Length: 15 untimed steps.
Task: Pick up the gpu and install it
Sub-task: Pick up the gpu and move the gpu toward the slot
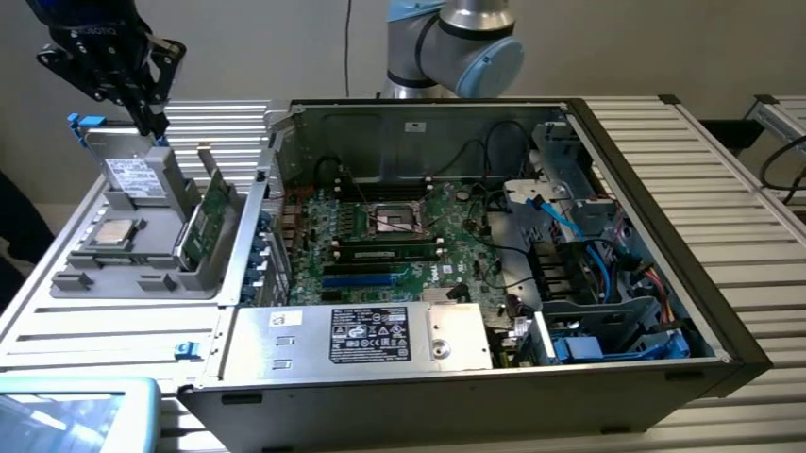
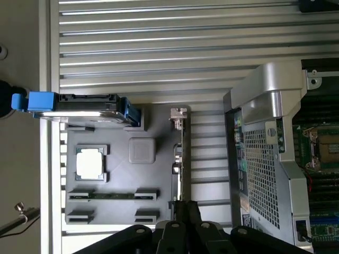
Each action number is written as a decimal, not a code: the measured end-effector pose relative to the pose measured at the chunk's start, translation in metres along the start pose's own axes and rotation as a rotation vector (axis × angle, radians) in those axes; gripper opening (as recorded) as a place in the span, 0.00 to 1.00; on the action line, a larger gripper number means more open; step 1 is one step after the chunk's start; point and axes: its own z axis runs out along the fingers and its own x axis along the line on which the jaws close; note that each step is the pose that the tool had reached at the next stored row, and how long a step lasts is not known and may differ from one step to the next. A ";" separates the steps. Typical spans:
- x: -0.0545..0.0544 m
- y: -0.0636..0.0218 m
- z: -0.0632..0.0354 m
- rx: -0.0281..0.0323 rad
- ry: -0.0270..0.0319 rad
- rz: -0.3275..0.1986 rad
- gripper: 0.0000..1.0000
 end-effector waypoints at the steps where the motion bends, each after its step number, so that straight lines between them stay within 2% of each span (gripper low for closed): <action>1: 0.000 0.0000 0.0000 0.0000 0.0000 0.000 0.20; 3: 0.000 0.0000 0.0000 0.0000 0.0000 0.000 0.32; 6: 0.000 0.0000 0.0000 0.0000 0.0000 0.000 0.38; 7: 0.000 -0.0001 0.0006 0.0000 -0.0001 0.000 0.44; 10: 0.003 -0.0005 0.0053 -0.0003 -0.0039 0.000 0.44; 15: 0.010 -0.0016 0.0142 -0.0004 -0.0069 0.001 0.44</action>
